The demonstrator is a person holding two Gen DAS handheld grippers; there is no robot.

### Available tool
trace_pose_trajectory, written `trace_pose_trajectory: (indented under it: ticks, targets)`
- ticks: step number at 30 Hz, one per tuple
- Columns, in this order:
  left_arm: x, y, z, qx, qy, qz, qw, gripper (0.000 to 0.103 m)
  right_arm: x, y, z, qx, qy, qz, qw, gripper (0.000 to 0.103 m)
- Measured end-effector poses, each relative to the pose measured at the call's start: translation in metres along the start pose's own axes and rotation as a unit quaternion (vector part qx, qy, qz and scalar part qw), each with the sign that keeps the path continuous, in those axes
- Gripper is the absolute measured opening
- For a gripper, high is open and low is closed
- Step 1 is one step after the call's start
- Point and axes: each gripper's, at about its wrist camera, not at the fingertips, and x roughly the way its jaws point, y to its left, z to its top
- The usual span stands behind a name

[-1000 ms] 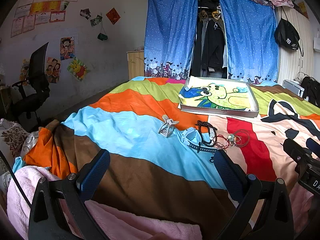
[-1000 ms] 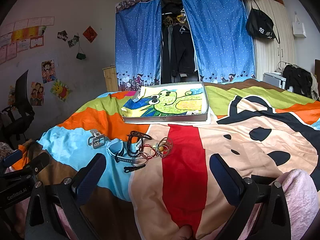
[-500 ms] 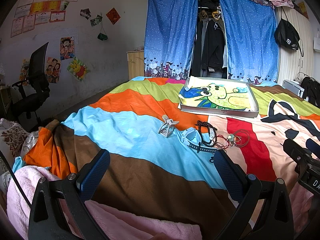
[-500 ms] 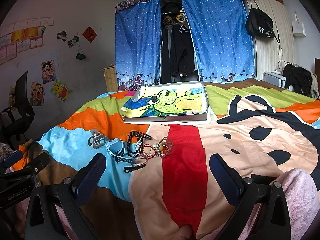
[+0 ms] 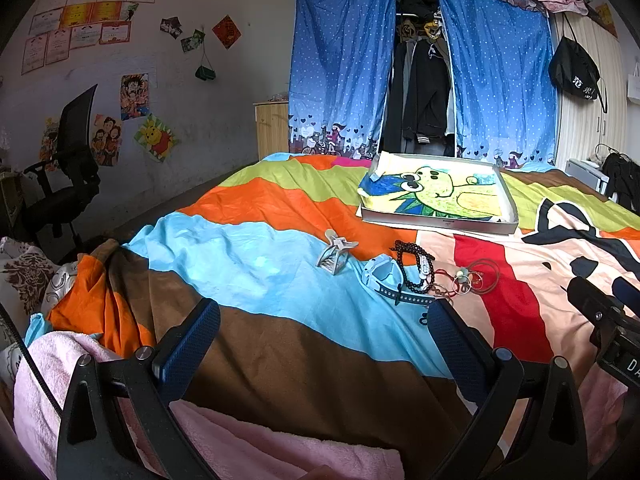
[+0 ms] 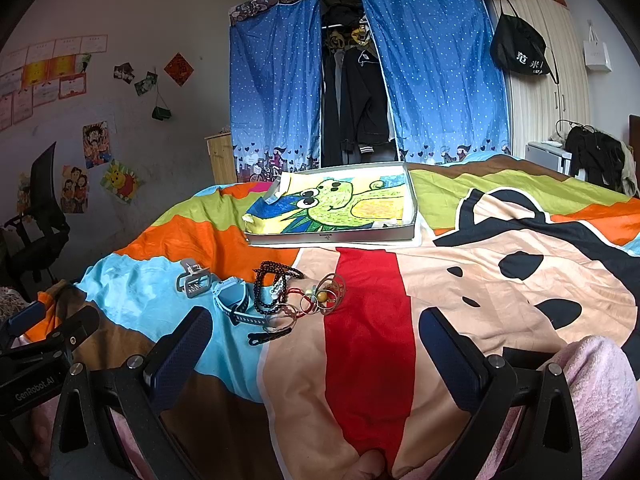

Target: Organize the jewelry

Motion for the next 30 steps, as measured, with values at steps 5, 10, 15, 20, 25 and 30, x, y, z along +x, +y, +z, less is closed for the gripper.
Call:
trace_pose_trajectory:
  ticks: [5,10,15,20,25,30]
  targets:
    - [0.0,0.0,0.0001,0.0,0.0,0.0,1.0,0.102,0.0005,0.0,-0.0001,0.0,0.0,0.0,1.0,0.103]
    - [0.0002,-0.0001,0.0,0.0,0.0,0.0,1.0,0.102,0.0007,-0.0002,-0.0002,0.001,0.0,0.0,1.0,0.103]
    - [0.0002,-0.0001,0.0002,0.0,0.001,0.0,1.0,0.102,0.0009,-0.0004,-0.0002,0.001,0.0,0.0,1.0,0.103]
    - [-0.0001,0.0001,0.0001,0.0,0.0,0.0,1.0,0.102,0.0007,-0.0004,-0.0003,0.001,0.0,0.001,1.0,0.103]
    - [0.0008,-0.0002,-0.0004,0.0,0.001,0.0,1.0,0.102,0.0004,-0.0008,-0.0002,0.002,0.0,0.001,1.0,0.103]
    - [0.0039,-0.0007,-0.0024,0.0,0.001,0.001,1.0,0.102,0.0004,-0.0012,-0.0002,0.002,0.001,0.001,1.0,0.103]
